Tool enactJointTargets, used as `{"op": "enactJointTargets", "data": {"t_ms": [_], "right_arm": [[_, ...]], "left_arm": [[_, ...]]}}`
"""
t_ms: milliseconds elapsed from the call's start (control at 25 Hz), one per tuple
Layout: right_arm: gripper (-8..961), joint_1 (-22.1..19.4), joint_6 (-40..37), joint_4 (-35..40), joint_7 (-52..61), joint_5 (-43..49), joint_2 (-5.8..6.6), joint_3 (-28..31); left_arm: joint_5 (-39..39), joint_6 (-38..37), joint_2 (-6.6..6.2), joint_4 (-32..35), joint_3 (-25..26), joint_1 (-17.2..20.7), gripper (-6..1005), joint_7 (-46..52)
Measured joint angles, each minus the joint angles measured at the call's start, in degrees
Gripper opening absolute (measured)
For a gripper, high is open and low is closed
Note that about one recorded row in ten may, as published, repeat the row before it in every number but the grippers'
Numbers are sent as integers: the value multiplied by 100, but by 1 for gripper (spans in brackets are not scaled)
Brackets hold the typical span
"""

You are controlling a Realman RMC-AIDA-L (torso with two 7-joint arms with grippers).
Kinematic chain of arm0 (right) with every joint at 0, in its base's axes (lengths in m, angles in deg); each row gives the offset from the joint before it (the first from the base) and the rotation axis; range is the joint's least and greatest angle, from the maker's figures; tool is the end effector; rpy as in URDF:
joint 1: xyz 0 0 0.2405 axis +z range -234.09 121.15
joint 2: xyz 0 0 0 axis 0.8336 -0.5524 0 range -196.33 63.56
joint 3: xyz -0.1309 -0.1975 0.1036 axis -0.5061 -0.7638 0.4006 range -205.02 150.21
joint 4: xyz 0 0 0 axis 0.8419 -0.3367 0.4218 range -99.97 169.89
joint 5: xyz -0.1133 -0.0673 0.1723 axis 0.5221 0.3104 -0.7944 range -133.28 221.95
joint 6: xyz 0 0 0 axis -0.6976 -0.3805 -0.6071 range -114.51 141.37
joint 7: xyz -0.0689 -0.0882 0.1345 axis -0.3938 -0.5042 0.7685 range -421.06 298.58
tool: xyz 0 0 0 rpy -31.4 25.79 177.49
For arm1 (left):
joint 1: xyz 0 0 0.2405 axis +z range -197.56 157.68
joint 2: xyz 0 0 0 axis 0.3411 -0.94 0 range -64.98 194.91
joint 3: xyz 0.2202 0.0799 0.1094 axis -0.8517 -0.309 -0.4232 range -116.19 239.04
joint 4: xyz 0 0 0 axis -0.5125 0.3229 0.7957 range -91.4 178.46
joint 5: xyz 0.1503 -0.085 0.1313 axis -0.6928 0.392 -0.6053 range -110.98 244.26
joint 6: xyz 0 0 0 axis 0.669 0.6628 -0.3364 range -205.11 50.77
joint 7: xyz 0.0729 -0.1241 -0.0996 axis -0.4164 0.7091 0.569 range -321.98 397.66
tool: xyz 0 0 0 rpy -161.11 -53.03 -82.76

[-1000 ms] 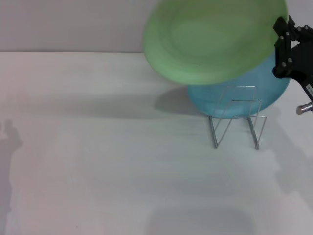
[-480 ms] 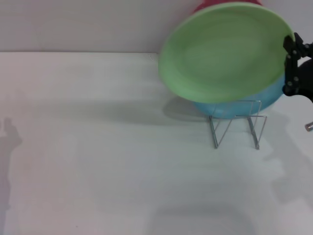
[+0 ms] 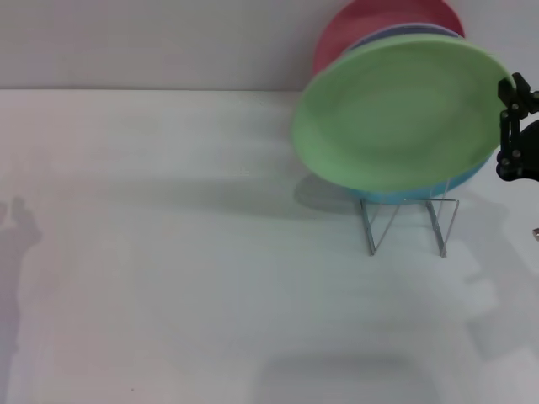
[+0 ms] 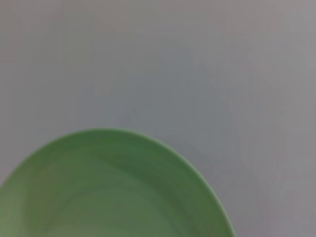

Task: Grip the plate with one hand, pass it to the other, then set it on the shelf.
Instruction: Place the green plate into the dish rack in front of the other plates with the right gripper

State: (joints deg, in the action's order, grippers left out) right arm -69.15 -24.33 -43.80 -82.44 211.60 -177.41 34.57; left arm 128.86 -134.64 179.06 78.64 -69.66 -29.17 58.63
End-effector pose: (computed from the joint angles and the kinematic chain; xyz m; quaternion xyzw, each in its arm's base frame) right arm 0.2258 0.2943 0.0174 -0.7499 0.0121 0.2176 0.6246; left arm -0.3618 0.3253 -0.0040 -0.5161 -0.4581 -0.4253 0.5856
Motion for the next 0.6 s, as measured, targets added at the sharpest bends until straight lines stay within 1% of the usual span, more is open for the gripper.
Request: {"op": "enactJointTargets", "data": {"t_ms": [120,280,360,600], "right_arm": [[17,15,11,9,-123,1,11,-3],[17,47,27,50,-272,9,74,-35],[17,41,27,68,-335,9,86,-67],[17,-14,86,90,-549,9,87,-150]], "left_arm": [[-1,17,-3,3,2,0,298,0],[-5,81,-21,28,42,-1,302,2],[-5,81,-21,28,42,-1,305,2],[-15,144,-31,43,64,-18,311,12]]}}
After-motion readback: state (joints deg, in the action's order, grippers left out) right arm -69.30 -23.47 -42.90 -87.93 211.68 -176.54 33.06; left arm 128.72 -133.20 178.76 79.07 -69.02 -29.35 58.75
